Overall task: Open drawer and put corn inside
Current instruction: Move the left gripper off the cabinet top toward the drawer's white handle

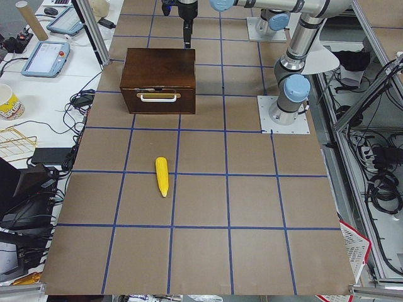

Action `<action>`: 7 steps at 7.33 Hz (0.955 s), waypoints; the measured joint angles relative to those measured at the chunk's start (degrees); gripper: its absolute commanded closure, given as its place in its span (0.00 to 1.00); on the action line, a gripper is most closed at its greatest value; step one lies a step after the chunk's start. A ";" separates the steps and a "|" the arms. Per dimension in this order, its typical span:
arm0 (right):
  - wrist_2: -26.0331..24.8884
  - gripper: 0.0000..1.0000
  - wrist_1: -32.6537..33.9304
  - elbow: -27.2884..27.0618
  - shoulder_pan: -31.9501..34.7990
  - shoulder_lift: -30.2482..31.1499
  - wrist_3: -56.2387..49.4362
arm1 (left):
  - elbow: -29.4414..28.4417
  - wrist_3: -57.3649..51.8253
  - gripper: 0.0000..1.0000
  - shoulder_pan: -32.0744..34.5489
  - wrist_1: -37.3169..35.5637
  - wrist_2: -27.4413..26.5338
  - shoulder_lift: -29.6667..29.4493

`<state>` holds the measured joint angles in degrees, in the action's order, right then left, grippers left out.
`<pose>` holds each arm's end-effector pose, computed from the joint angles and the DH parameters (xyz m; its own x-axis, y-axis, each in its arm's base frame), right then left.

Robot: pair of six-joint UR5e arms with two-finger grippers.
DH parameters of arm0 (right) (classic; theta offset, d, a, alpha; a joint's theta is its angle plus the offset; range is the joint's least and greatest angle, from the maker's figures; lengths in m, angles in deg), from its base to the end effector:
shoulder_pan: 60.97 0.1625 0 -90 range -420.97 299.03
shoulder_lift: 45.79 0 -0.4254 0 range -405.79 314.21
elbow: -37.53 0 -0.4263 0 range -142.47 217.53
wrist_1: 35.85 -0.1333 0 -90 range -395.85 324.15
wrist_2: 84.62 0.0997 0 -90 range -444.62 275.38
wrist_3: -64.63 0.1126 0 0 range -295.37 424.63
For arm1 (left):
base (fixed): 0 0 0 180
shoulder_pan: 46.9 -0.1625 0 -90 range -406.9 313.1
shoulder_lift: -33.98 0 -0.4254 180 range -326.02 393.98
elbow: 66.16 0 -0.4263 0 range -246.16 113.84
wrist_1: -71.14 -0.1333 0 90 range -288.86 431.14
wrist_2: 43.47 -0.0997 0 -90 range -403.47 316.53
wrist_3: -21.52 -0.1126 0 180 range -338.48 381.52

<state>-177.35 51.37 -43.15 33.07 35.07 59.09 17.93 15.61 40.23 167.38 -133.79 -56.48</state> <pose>0.1691 -0.5779 0.4670 -0.9848 -0.1684 0.0430 -0.1662 0.9848 0.0497 -0.1062 -0.5319 0.5144 -0.9986 0.0531 -0.0041 0.0530 0.9985 0.0143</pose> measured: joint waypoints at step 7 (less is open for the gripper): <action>0.00 0.00 0.00 0.00 0.00 0.00 0.02 | -2.36 -2.44 0.00 -0.93 -0.36 0.76 -2.72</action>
<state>-177.35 51.37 -43.15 33.07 35.07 59.11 15.57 13.17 39.29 167.02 -133.03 -59.20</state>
